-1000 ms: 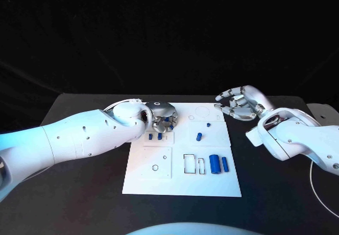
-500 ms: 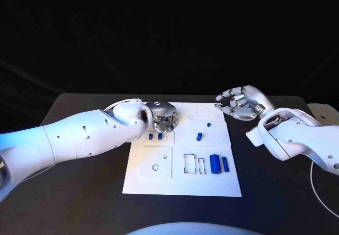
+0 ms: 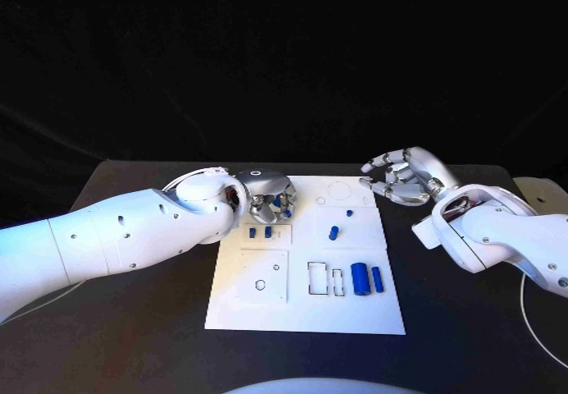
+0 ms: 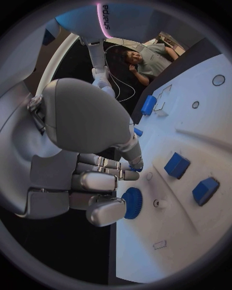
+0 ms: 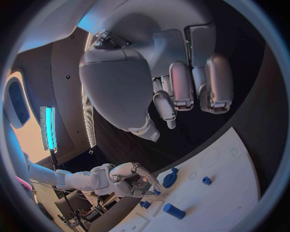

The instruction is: Assemble the parts on the task board

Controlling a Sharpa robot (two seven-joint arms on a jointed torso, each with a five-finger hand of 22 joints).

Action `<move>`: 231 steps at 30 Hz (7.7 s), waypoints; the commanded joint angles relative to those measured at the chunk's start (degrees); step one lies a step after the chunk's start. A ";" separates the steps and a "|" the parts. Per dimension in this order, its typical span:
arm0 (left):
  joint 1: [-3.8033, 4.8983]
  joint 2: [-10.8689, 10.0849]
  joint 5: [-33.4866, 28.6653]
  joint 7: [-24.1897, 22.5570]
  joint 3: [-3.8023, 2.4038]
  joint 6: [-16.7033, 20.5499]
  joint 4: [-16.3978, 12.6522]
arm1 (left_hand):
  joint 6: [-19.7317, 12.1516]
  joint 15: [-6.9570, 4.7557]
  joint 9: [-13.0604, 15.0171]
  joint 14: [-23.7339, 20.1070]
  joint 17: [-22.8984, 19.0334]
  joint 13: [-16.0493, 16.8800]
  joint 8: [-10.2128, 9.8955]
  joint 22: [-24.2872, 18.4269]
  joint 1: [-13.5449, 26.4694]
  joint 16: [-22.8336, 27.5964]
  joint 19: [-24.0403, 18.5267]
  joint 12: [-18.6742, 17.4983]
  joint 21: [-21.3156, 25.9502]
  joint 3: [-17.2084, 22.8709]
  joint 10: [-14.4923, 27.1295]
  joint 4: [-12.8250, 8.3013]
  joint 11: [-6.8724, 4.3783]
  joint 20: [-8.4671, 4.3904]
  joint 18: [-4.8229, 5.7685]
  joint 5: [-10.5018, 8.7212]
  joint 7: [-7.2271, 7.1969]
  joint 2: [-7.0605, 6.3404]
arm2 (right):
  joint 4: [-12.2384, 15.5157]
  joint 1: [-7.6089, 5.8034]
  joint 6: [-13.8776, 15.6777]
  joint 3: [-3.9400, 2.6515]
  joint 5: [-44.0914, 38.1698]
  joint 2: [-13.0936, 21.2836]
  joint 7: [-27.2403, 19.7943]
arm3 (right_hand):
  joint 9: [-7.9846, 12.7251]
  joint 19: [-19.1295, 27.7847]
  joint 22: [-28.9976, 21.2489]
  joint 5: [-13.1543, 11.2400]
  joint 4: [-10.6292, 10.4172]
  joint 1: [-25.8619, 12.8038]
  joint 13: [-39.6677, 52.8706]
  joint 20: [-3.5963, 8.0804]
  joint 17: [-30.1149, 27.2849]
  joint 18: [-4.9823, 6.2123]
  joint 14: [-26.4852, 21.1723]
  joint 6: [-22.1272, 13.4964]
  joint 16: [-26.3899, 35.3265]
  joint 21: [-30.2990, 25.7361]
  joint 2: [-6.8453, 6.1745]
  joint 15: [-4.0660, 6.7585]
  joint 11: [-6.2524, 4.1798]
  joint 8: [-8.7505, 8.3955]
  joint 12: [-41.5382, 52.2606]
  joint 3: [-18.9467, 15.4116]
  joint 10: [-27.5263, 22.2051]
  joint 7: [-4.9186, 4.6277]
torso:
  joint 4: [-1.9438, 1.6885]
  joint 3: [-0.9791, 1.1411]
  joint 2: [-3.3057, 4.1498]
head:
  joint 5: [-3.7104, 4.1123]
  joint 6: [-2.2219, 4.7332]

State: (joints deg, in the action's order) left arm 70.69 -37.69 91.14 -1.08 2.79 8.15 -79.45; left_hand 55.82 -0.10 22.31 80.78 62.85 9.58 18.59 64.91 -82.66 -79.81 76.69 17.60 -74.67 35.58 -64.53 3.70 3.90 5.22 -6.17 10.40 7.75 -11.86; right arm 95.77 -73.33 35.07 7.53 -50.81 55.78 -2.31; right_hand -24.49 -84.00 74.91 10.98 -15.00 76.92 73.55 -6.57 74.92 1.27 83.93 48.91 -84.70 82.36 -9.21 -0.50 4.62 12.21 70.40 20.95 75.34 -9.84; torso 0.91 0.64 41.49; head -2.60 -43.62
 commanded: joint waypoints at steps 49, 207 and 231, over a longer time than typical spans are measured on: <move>-0.04 -5.75 -2.90 0.64 -1.07 -3.65 -0.38 | -0.06 0.32 -0.25 0.05 -0.48 -0.28 -1.08 -0.12 1.12 -0.07 0.09 -1.56 -0.19 -0.12 -0.40 -0.60 0.58 0.13 0.58 -0.03 0.55 -0.46 | -0.16 0.25 -0.23 0.00 -0.18 -0.31 -0.48 | -0.09 -1.52 9.42 0.38 -0.10 0.02 0.02 0.38 6.55 0.85 3.51 -0.10 0.20 -0.22 -0.14 0.32 -0.11 0.27 -0.02 0.35 -0.09 0.32 | 0.11 0.06 0.07 | -0.84 -0.25; -1.03 -17.48 -83.81 -25.54 -1.33 11.03 -12.38 | -6.51 3.26 -5.47 -19.09 -35.02 1.98 -4.81 -31.25 5.58 11.74 -14.58 4.53 26.25 -12.10 12.18 8.22 3.73 2.89 -4.38 0.52 3.64 1.85 | -10.00 3.14 -20.23 0.47 -50.83 -11.79 16.90 | 1.68 -1.94 9.13 -7.19 8.80 3.08 -61.02 0.88 0.35 0.98 2.86 8.68 6.05 -2.14 -3.09 0.09 0.18 1.04 -61.35 15.25 -9.78 1.39 | -0.03 -0.04 0.10 | 3.01 0.39; -1.03 -17.44 -83.81 -24.19 -1.33 11.36 -12.28 | -6.98 3.41 -5.64 -19.23 -35.17 1.88 -4.94 -31.40 5.23 11.69 -14.51 4.65 26.45 -12.11 12.67 8.08 3.92 3.00 -4.37 0.55 3.86 1.94 | -9.98 3.87 -22.07 0.50 -53.58 -12.32 19.05 | 0.81 -4.19 12.66 -6.80 12.32 3.52 -61.14 1.71 0.99 -0.26 2.96 12.12 5.26 3.42 -0.53 1.61 -1.36 2.90 -61.89 15.19 -5.00 2.60 | 0.03 -0.04 0.07 | 3.09 0.12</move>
State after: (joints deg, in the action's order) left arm 69.63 -55.22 7.65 -25.43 1.49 19.48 -91.61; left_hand 49.22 3.30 16.75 61.82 27.74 11.56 13.64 33.58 -76.74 -68.04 61.74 21.96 -48.53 23.49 -52.31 12.16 7.89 8.30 -9.72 10.64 11.62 -9.82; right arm 85.93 -70.16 16.19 7.51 -102.91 43.62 15.62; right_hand -23.59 -84.01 74.91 3.80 -3.12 80.09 12.31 -5.12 74.94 2.14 84.03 60.70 -79.29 85.47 -10.67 0.85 4.51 14.84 8.35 36.12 68.71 -7.27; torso 0.93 0.61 41.56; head 0.48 -43.52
